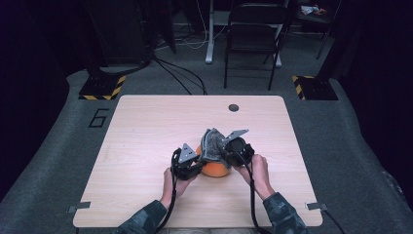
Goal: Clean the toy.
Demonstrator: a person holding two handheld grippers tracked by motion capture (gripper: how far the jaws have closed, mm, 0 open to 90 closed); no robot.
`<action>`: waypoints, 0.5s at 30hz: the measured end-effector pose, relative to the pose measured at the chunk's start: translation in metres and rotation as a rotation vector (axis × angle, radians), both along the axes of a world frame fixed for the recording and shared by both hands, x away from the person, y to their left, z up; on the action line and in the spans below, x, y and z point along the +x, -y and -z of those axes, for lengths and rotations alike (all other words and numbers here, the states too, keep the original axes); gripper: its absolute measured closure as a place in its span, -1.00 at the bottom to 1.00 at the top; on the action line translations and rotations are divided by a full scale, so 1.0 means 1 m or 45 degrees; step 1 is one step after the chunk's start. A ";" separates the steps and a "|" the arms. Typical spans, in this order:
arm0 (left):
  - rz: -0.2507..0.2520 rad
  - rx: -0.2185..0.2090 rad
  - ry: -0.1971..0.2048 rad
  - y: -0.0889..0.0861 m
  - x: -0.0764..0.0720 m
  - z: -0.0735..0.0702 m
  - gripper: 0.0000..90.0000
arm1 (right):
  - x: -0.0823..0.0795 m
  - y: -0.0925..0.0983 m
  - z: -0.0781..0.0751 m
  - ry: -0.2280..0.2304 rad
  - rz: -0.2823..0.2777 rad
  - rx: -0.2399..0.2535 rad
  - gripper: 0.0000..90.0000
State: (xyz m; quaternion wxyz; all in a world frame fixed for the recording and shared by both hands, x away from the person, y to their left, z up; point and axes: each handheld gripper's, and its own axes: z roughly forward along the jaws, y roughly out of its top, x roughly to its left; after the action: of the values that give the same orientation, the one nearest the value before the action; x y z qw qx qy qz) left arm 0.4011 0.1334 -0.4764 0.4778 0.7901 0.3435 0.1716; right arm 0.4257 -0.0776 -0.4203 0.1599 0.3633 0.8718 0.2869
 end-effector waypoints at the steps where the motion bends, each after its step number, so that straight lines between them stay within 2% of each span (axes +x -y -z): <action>1: -0.005 -0.002 0.008 0.000 0.001 0.000 0.61 | 0.000 0.003 0.002 -0.011 0.019 -0.004 0.73; 5: 0.000 -0.004 0.005 0.000 0.002 0.001 0.61 | -0.001 0.017 0.015 -0.050 0.058 -0.045 0.73; 8: 0.006 -0.004 0.002 -0.001 0.004 0.000 0.61 | 0.003 0.028 0.030 -0.104 0.108 -0.056 0.73; 11: 0.007 -0.003 -0.002 -0.001 0.006 0.000 0.61 | 0.011 0.037 0.049 -0.187 0.167 -0.072 0.72; 13: 0.001 -0.006 -0.005 -0.002 0.006 0.000 0.61 | 0.016 0.041 0.056 -0.217 0.182 -0.089 0.72; 15: -0.001 -0.004 -0.006 -0.003 0.007 0.000 0.60 | 0.019 0.048 0.056 -0.229 0.210 -0.066 0.72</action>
State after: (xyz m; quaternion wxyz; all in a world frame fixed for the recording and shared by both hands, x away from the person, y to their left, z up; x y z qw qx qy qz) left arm 0.4077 0.1367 -0.4760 0.4783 0.7894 0.3454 0.1695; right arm 0.4449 -0.1255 -0.4766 0.1133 0.4537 0.8571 0.2162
